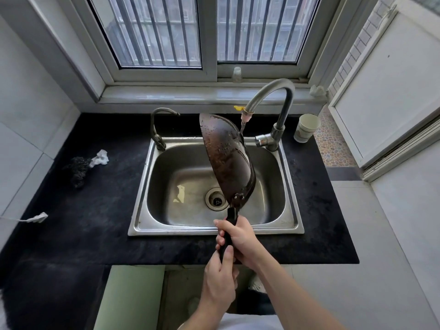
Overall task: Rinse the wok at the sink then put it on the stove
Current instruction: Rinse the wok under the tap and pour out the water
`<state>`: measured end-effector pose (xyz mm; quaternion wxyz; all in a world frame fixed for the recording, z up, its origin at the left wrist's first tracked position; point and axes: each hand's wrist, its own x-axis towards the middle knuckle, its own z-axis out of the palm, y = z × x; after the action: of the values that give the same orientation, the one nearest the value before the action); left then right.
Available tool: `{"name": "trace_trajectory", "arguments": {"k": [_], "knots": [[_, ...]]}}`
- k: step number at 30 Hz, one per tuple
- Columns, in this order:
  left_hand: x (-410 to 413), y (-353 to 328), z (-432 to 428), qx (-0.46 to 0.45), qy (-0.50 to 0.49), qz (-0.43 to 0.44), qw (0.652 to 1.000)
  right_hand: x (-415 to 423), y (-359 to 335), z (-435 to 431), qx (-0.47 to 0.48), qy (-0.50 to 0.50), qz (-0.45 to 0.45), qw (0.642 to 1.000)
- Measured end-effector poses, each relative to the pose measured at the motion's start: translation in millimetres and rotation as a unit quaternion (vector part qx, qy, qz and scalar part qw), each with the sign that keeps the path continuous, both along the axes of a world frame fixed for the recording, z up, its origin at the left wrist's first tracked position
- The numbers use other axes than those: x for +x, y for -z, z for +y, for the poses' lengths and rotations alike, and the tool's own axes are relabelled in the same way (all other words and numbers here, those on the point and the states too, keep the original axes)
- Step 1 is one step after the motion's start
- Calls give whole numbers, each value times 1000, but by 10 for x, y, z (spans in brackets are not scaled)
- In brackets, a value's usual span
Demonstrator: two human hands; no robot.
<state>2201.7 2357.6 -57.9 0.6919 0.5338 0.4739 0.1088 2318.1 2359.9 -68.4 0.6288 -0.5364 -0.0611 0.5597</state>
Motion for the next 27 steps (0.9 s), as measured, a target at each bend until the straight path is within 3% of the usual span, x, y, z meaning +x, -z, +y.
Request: {"name": "trace_trajectory", "arguments": {"k": [19,27], "knots": [[312,-22,190,1,-5,-34,999,298,-162,234,-4,-30,-122,992],[482,-63,254,-77,-20,-73,994,460,-172,326,1,-46,-168,985]]}}
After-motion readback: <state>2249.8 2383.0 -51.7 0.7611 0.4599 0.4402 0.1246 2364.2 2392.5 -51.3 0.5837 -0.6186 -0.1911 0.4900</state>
